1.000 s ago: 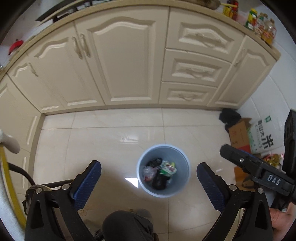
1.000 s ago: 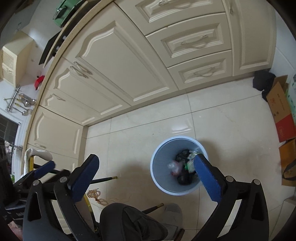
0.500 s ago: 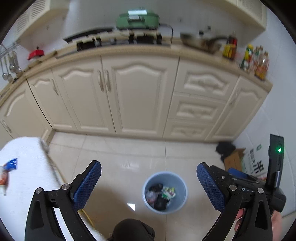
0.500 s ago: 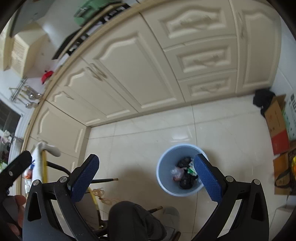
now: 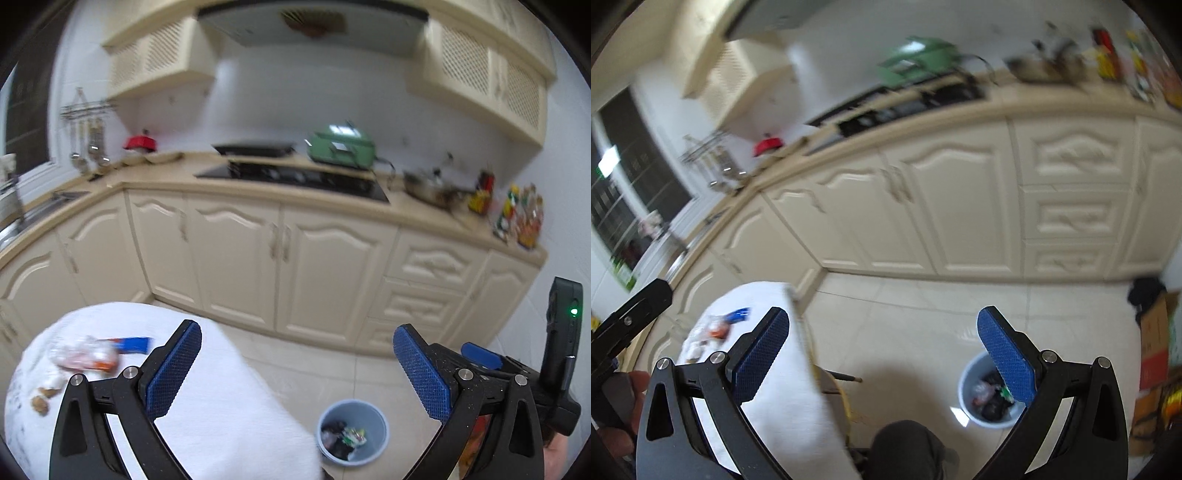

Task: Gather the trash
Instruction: 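Move both tools back over the towel-covered table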

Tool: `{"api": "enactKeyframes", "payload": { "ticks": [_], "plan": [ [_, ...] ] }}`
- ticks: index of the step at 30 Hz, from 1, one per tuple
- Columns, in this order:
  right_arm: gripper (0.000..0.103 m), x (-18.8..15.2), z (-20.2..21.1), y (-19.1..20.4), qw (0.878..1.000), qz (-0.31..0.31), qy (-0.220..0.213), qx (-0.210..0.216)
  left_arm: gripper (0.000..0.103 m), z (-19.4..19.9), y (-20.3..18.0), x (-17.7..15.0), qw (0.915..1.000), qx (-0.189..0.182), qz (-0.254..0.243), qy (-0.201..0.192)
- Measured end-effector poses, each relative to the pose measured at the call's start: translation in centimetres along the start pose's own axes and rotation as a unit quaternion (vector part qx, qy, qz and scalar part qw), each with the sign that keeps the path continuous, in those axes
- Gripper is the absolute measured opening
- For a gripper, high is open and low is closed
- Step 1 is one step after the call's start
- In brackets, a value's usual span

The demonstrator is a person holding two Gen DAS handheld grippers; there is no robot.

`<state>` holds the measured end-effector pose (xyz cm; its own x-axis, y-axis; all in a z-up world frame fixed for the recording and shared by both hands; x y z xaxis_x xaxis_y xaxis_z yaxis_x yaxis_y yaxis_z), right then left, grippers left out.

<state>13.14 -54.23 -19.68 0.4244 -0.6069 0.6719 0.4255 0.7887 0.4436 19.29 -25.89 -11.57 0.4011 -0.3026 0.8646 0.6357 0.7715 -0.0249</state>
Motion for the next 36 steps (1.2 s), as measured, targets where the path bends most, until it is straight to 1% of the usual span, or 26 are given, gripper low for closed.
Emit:
{"api": "enactKeyframes", "payload": {
  "ticks": [2,4,6,9,12,15,19,22,24,28,30,33,35,36],
  "plan": [
    [0.103,0.0,0.7,3.9,0.999,0.032,-0.011,0.015,0.102,3.0,1.8,-0.8,0.9995,0.02,0.011,-0.02],
    [0.103,-0.2,1.4,6.6,0.998,0.056,-0.02,0.026,0.102,6.4,3.6,-1.9,0.9981,0.04,0.023,-0.04],
    [0.103,-0.4,2.0,10.4,0.995,0.088,-0.031,0.044,0.102,9.6,5.4,-3.1,0.9957,0.062,0.038,-0.057],
    [0.103,-1.0,2.7,14.9,0.989,0.123,-0.041,0.067,0.102,13.8,7.9,-5.1,0.9913,0.09,0.06,-0.074],
    [0.103,-1.7,3.2,18.7,0.983,0.152,-0.048,0.087,0.102,17.6,10.0,-7.0,0.9859,0.118,0.078,-0.089],
    [0.103,-2.7,3.4,22.0,0.978,0.175,-0.051,0.105,0.102,20.7,11.1,-8.8,0.9797,0.144,0.095,-0.101],
    [0.103,-3.9,3.7,25.5,0.971,0.204,-0.056,0.113,0.102,24.7,12.2,-11.3,0.9712,0.174,0.115,-0.115],
    [0.103,-5.1,3.9,28.1,0.964,0.227,-0.059,0.122,0.102,26.5,12.6,-13.0,0.9645,0.195,0.129,-0.122],
    [0.103,-6.0,4.1,29.5,0.96,0.243,-0.063,0.126,0.102,27.0,12.6,-13.7,0.9611,0.206,0.136,-0.124],
    [0.103,-6.9,4.1,31.2,0.951,0.262,-0.065,0.148,0.102,28.3,13.1,-15.6,0.9549,0.229,0.147,-0.119],
    [0.103,-7.3,4.0,32.1,0.947,0.269,-0.068,0.161,0.102,28.2,13.1,-15.9,0.9527,0.238,0.152,-0.114],
    [0.103,-7.6,3.2,33.1,0.945,0.277,-0.06,0.163,0.102,27.9,13.5,-16.3,0.949,0.249,0.16,-0.108],
    [0.103,-7.9,2.2,33.7,0.943,0.285,-0.054,0.163,0.102,27.3,13.9,-16.6,0.9484,0.253,0.163,-0.1],
    [0.103,-8.1,1.8,33.9,0.943,0.288,-0.053,0.159,0.102,26.6,14.3,-16.2,0.9484,0.254,0.164,-0.095]
  ]
}}
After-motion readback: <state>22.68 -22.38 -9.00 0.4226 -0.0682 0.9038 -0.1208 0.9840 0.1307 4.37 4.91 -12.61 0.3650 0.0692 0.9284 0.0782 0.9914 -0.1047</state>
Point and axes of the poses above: each gripper's, at about its wrist camera, not at the fingertips, and z roughly against the way its jaws point, y to its left, x to its top, the point moved 1 cm from there along -z, roughly the way its jaws point, and after that the axes turned 5 degrees about -z, right-handed, at the moved point
